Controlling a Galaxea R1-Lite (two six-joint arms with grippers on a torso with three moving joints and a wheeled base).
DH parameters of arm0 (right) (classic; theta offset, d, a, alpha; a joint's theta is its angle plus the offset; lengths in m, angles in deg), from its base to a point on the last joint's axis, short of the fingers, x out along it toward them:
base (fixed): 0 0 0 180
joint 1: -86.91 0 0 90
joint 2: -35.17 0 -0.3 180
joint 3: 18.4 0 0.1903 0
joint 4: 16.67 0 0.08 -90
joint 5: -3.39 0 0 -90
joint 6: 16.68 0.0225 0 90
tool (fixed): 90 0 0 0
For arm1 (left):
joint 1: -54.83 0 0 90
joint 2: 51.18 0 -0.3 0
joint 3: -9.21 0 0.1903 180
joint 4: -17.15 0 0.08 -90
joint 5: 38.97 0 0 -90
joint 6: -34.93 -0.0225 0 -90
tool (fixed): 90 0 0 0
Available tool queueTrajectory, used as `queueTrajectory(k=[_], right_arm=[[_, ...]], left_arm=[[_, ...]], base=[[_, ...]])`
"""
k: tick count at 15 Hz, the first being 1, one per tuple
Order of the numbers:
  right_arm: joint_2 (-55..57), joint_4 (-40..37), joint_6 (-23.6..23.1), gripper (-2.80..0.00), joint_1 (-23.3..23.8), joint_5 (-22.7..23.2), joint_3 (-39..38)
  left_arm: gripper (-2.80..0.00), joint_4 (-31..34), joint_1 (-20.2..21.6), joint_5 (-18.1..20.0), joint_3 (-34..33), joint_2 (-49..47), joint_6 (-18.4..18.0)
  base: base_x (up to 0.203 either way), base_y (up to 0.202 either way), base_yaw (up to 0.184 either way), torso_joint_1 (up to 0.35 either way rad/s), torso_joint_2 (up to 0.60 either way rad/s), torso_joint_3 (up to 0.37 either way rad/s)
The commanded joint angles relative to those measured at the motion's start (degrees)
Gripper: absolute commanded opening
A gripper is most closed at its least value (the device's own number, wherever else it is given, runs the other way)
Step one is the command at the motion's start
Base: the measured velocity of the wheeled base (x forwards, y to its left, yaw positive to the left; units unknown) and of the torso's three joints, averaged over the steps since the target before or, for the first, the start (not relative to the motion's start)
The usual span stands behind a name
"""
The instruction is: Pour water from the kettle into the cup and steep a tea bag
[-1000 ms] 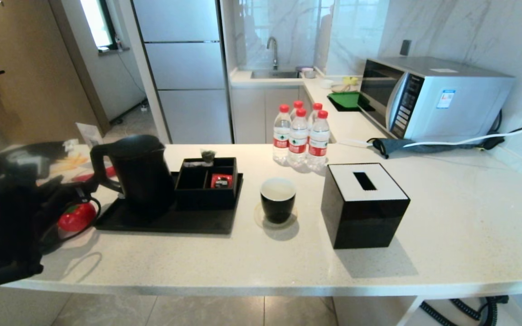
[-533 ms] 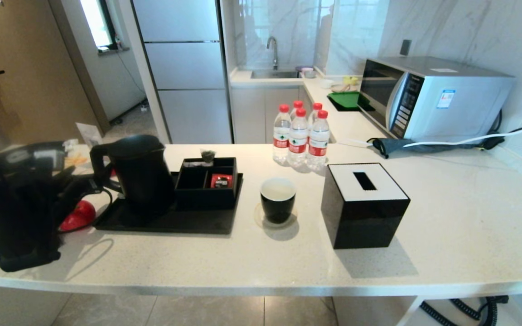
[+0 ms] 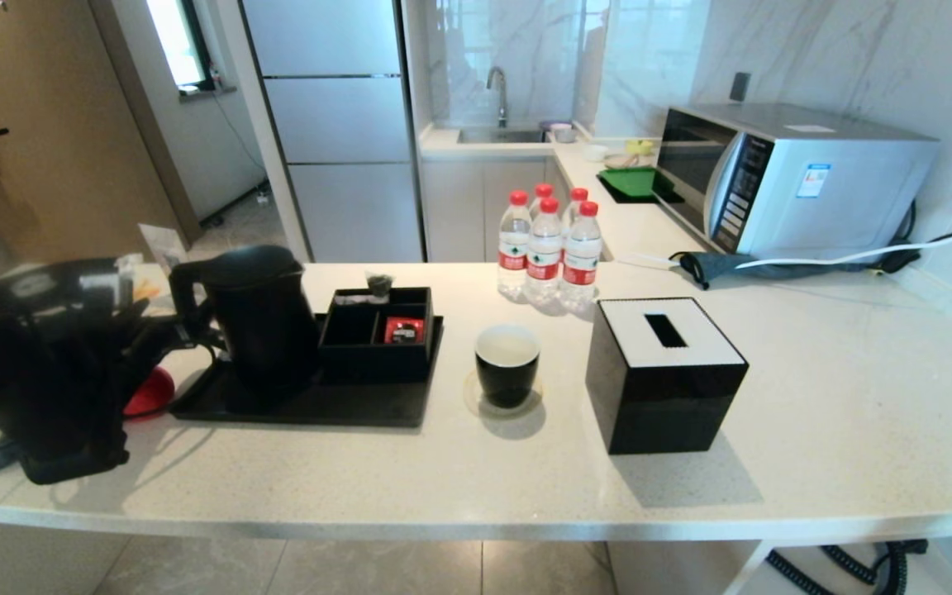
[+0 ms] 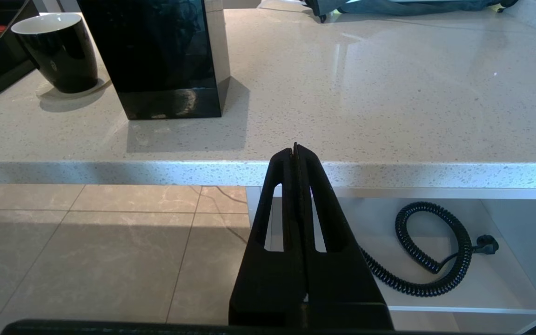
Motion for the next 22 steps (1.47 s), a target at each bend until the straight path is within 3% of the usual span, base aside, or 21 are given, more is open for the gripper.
queueTrajectory(k=[1, 5, 7, 22], right_arm=[[0.1, 0.0, 0.0, -2.80, 0.0, 0.0, 0.0], [0.1, 0.0, 0.0, -2.80, 0.0, 0.0, 0.0], [0.1, 0.0, 0.0, -2.80, 0.0, 0.0, 0.0], [0.1, 0.0, 0.0, -2.80, 0.0, 0.0, 0.0]], left_arm=[[0.00, -1.4, 0.1, 0.1, 1.5, -1.3, 0.1], [0.00, -1.4, 0.0, 0.4, 3.3, -2.2, 0.1], [0.00, -1.4, 0.2, 3.3, 4.4, -2.6, 0.1], [0.00, 0.3, 0.0, 5.3, 13.9, -5.8, 0.1]], base=[[0.000, 0.000, 0.000, 0.000, 0.00, 0.000], [0.000, 0.000, 0.000, 0.000, 0.00, 0.000], [0.000, 0.000, 0.000, 0.000, 0.00, 0.000], [0.000, 0.000, 0.000, 0.000, 0.00, 0.000]])
